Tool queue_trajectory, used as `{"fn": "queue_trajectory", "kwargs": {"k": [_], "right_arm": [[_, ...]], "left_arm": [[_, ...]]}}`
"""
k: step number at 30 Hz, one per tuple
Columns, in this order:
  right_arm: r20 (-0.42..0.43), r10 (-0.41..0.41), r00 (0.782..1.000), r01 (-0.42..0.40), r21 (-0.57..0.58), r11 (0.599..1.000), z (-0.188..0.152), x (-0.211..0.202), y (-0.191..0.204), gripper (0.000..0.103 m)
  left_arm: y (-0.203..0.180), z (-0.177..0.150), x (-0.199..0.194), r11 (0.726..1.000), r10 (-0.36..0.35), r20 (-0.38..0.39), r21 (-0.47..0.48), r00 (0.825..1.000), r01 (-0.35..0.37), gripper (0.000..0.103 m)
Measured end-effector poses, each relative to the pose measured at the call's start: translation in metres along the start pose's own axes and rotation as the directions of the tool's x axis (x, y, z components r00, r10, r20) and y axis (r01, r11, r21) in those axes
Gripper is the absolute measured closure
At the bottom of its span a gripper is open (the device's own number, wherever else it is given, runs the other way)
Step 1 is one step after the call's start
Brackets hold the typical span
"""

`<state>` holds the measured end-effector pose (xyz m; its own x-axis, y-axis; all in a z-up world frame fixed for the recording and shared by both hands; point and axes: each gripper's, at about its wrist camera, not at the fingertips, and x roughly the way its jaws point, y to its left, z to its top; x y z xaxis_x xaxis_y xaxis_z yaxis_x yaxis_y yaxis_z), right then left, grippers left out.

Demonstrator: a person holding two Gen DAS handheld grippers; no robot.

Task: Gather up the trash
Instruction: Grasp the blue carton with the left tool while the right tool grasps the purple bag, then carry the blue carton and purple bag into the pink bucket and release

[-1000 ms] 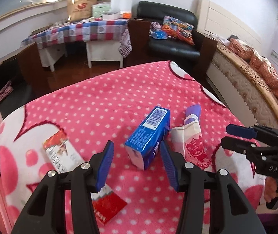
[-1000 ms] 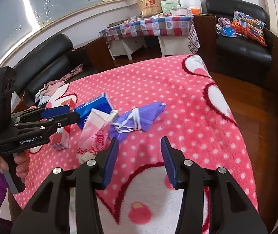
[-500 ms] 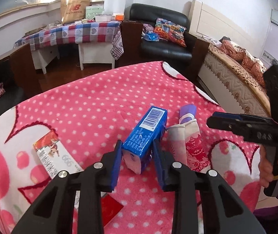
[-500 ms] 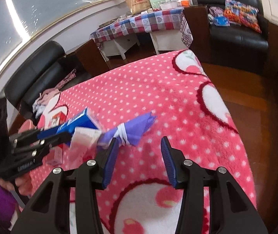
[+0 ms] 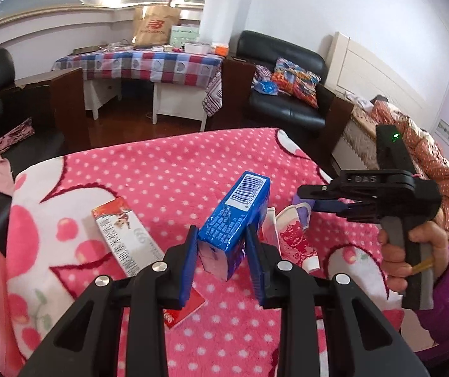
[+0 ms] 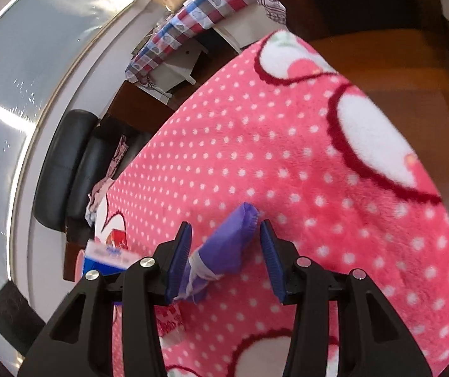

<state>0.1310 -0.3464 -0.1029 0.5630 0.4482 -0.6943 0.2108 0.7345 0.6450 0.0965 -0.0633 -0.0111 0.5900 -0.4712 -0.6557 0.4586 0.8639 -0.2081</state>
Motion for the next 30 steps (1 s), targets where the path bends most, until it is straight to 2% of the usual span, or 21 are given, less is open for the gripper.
{"fn": "queue_trajectory", "kwargs": {"k": [2, 3, 8, 14, 18, 23, 27, 30], "right_arm": [[0.0, 0.008, 1.0, -0.008, 0.005, 1.0, 0.0, 0.002, 0.001, 0.061], [0.001, 0.006, 1.0, -0.006, 0.004, 1.0, -0.001, 0.003, 0.002, 0.073], [0.045, 0.021, 0.999, -0.021, -0.004, 1.0, -0.005, -0.008, 0.005, 0.079], [0.175, -0.006, 0.984, 0.028, -0.122, 0.992, -0.009, -0.045, 0.032, 0.081], [0.303, -0.016, 0.953, 0.098, -0.26, 0.961, -0.02, -0.075, 0.069, 0.081], [0.427, 0.019, 0.904, 0.167, -0.392, 0.905, -0.034, -0.106, 0.109, 0.081], [0.478, 0.074, 0.875, 0.188, -0.478, 0.858, -0.048, -0.122, 0.143, 0.081], [0.485, 0.113, 0.867, 0.181, -0.519, 0.836, -0.055, -0.124, 0.165, 0.081]], "left_arm": [[0.001, -0.002, -0.01, 1.0, 0.001, 0.013, -0.018, 1.0, -0.001, 0.074], [0.001, -0.003, -0.013, 1.0, 0.004, 0.019, -0.023, 1.0, -0.004, 0.074], [0.001, -0.004, -0.027, 0.999, 0.018, 0.042, -0.044, 0.999, -0.016, 0.074], [0.002, -0.01, -0.047, 0.996, 0.042, 0.074, -0.077, 0.996, -0.036, 0.074], [0.001, -0.012, -0.062, 0.994, 0.065, 0.105, -0.094, 0.992, -0.056, 0.074], [0.003, -0.015, -0.087, 0.989, 0.099, 0.146, -0.127, 0.984, -0.081, 0.074], [0.006, -0.018, -0.106, 0.983, 0.135, 0.176, -0.146, 0.975, -0.11, 0.074], [0.012, -0.022, -0.123, 0.976, 0.169, 0.201, -0.171, 0.965, -0.135, 0.074]]}}
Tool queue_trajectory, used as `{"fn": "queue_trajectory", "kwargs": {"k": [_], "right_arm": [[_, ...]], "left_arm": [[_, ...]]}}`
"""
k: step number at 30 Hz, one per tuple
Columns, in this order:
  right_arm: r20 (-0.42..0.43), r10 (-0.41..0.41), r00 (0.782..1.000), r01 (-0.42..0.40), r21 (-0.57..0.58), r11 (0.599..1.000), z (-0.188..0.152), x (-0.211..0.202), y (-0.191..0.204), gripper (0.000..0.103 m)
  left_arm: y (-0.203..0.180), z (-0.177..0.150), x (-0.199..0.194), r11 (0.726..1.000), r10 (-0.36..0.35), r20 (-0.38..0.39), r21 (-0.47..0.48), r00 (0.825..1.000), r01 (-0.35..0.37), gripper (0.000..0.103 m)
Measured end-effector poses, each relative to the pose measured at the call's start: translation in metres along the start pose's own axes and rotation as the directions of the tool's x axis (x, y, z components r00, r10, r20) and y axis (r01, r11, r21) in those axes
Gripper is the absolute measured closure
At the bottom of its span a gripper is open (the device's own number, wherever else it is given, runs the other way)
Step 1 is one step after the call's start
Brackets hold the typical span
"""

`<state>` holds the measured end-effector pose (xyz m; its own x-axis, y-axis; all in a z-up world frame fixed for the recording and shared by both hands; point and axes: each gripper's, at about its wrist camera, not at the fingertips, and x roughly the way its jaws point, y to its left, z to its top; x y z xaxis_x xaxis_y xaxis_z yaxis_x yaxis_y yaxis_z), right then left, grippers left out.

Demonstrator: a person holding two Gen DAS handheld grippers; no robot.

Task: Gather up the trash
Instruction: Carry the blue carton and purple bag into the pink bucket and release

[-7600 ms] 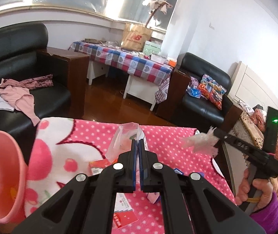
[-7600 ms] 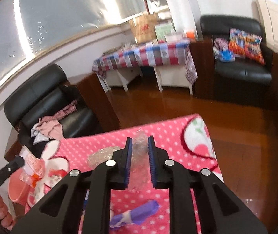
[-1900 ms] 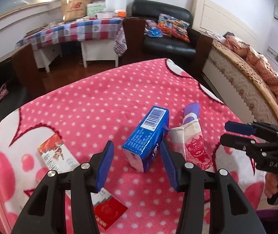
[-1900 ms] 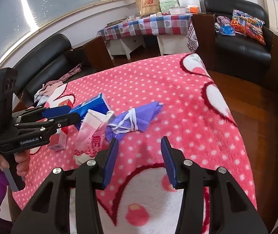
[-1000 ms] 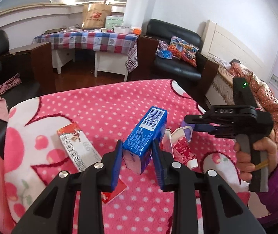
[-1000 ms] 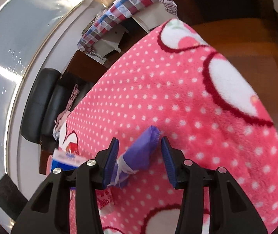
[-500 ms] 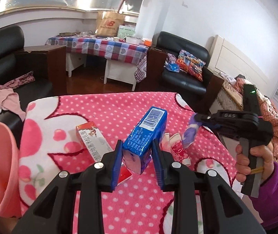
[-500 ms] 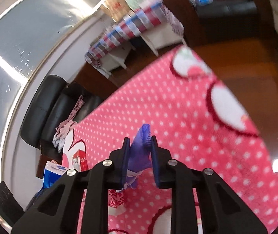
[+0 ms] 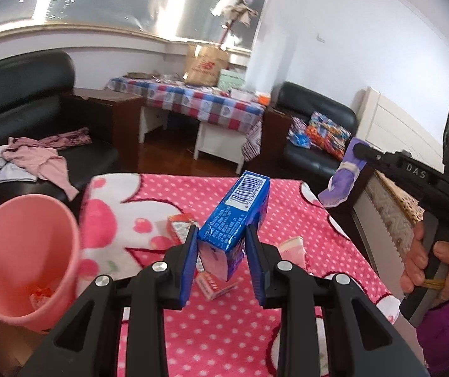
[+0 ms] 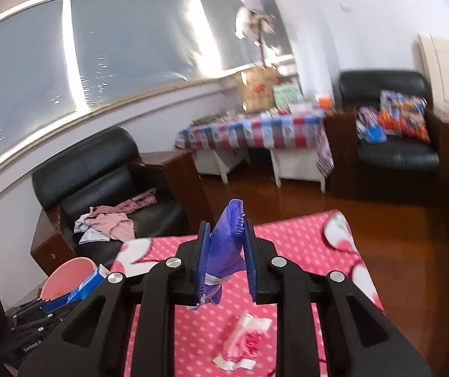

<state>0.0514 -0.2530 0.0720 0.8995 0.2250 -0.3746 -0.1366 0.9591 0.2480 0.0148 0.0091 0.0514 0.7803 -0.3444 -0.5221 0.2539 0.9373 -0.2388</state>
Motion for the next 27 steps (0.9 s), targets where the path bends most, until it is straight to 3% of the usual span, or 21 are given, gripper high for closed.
{"fn": "queue_trajectory", "kwargs": {"k": [7, 15, 23, 27], "right_arm": [[0.013, 0.144, 0.989, -0.143, -0.082, 0.986, 0.01, 0.006, 0.068, 0.081], [-0.046, 0.3, 0.953, -0.303, -0.185, 0.935, -0.001, 0.024, 0.161, 0.081], [-0.174, 0.38, 0.909, -0.412, -0.217, 0.885, -0.027, 0.059, 0.24, 0.081], [-0.239, 0.38, 0.894, -0.433, -0.236, 0.87, -0.046, 0.08, 0.27, 0.081]], "left_arm": [[0.035, 0.001, -0.039, 0.993, 0.102, 0.058, -0.064, 0.993, -0.098, 0.074], [0.094, -0.006, -0.083, 0.956, 0.254, 0.103, -0.177, 0.962, -0.233, 0.074], [0.165, -0.021, -0.113, 0.895, 0.378, 0.069, -0.282, 0.923, -0.346, 0.074], [0.191, -0.031, -0.114, 0.873, 0.402, 0.025, -0.311, 0.915, -0.375, 0.074]]}}
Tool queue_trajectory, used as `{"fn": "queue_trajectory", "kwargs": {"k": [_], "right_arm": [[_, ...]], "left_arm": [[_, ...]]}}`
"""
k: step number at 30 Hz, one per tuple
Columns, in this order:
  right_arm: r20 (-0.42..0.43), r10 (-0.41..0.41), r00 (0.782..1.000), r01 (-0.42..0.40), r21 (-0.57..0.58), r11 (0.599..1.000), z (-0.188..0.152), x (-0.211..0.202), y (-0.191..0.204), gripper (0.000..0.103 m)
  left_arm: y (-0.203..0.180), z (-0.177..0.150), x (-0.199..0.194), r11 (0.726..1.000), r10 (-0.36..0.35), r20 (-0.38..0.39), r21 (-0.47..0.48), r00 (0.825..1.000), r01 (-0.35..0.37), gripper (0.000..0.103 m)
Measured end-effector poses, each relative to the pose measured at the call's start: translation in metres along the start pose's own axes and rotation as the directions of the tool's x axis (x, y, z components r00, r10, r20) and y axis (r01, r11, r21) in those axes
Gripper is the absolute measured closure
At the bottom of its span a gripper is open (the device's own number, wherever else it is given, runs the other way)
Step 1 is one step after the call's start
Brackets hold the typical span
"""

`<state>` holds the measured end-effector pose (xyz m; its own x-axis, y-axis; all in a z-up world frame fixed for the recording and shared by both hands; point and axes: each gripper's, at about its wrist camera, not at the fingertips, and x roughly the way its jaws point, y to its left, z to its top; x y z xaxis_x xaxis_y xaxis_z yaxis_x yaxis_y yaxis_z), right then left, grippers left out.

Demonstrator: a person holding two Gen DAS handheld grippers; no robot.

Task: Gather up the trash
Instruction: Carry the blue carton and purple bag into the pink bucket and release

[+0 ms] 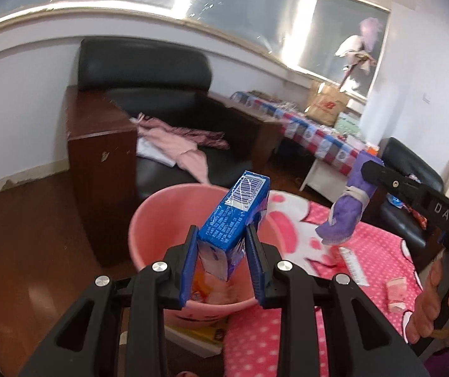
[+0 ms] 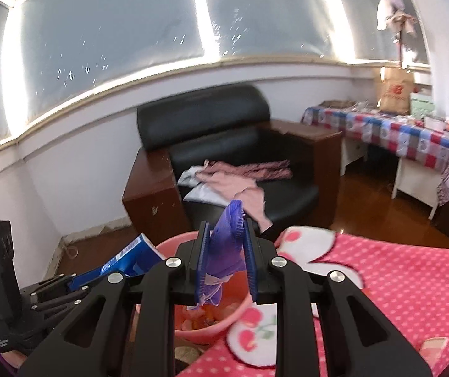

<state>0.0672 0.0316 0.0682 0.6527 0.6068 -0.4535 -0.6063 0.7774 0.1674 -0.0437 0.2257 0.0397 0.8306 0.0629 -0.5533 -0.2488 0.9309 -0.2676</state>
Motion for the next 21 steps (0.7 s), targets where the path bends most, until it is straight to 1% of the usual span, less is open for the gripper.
{"fn": "queue_trajectory", "kwargs": {"k": [5, 9, 15, 21], "right_arm": [[-0.067, 0.005, 0.998, -0.008, -0.038, 0.999, -0.016, 0.033, 0.02, 0.081], [-0.1, -0.019, 0.995, 0.013, -0.067, 0.998, -0.031, 0.052, 0.026, 0.081], [-0.135, -0.031, 0.99, 0.02, -0.077, 0.997, -0.046, 0.07, 0.028, 0.081], [-0.174, -0.025, 0.984, 0.011, -0.08, 0.997, -0.057, 0.083, 0.026, 0.081]], "left_arm": [[0.016, -0.004, 0.024, 1.0, 0.022, -0.063, -0.013, 0.998, -0.023, 0.074], [0.016, -0.005, 0.043, 0.999, 0.034, -0.114, -0.011, 0.993, -0.035, 0.074], [0.006, -0.005, 0.073, 0.996, 0.084, -0.173, 0.049, 0.981, -0.077, 0.074], [0.005, -0.011, 0.093, 0.993, 0.105, -0.216, 0.072, 0.971, -0.092, 0.074]]}}
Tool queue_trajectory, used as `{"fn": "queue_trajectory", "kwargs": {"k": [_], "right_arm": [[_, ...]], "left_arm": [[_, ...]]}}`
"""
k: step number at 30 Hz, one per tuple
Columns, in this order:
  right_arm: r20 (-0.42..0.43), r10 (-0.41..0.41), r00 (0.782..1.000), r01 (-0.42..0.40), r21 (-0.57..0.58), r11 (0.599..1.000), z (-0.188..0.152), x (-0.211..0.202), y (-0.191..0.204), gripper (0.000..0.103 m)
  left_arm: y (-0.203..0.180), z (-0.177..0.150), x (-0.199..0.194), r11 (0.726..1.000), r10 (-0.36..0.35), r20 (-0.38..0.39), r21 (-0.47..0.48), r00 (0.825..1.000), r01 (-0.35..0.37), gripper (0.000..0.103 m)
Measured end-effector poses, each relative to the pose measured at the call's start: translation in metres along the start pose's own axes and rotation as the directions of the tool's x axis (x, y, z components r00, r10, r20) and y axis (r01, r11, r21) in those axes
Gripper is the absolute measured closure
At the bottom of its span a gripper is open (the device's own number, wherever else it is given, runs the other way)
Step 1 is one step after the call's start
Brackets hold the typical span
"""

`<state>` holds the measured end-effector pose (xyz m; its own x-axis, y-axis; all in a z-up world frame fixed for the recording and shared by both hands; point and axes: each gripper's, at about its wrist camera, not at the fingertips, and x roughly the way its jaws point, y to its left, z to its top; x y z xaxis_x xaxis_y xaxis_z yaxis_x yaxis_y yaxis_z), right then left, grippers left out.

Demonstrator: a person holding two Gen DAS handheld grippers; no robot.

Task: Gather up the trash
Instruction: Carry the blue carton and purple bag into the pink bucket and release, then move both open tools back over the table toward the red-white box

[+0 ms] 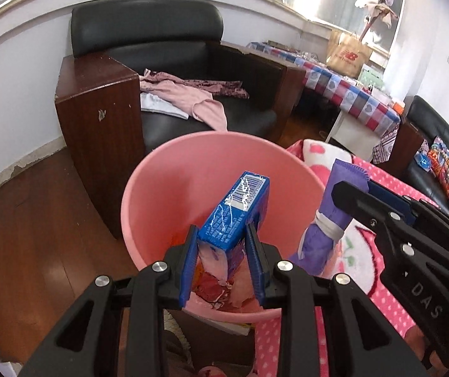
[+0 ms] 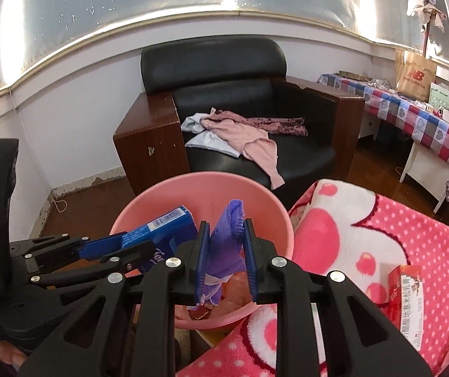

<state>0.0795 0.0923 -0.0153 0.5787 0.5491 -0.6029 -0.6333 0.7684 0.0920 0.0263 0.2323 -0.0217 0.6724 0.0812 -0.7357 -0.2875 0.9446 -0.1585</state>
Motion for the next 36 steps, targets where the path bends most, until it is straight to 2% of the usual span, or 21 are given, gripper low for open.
{"fn": "queue_trajectory", "kwargs": {"k": [11, 19, 34, 36], "right_arm": [[-0.071, 0.031, 0.997, -0.031, -0.008, 0.999, -0.008, 0.017, 0.005, 0.081], [-0.145, 0.06, 0.988, -0.059, 0.009, 0.998, -0.013, 0.028, 0.008, 0.079], [-0.149, 0.065, 0.987, -0.061, 0.031, 0.998, -0.015, 0.014, 0.005, 0.079], [-0.137, 0.064, 0.988, -0.059, 0.039, 0.997, -0.015, 0.006, 0.003, 0.079]], "left_arm": [[0.001, -0.004, 0.018, 1.0, 0.014, -0.055, 0.002, 0.998, -0.014, 0.072], [0.004, -0.006, 0.014, 1.0, 0.022, -0.043, -0.004, 0.999, -0.023, 0.072], [0.007, -0.006, -0.013, 0.999, 0.009, 0.006, -0.032, 1.0, -0.009, 0.068], [0.007, -0.007, -0.018, 0.999, 0.005, 0.016, -0.035, 1.0, -0.005, 0.062]]}}
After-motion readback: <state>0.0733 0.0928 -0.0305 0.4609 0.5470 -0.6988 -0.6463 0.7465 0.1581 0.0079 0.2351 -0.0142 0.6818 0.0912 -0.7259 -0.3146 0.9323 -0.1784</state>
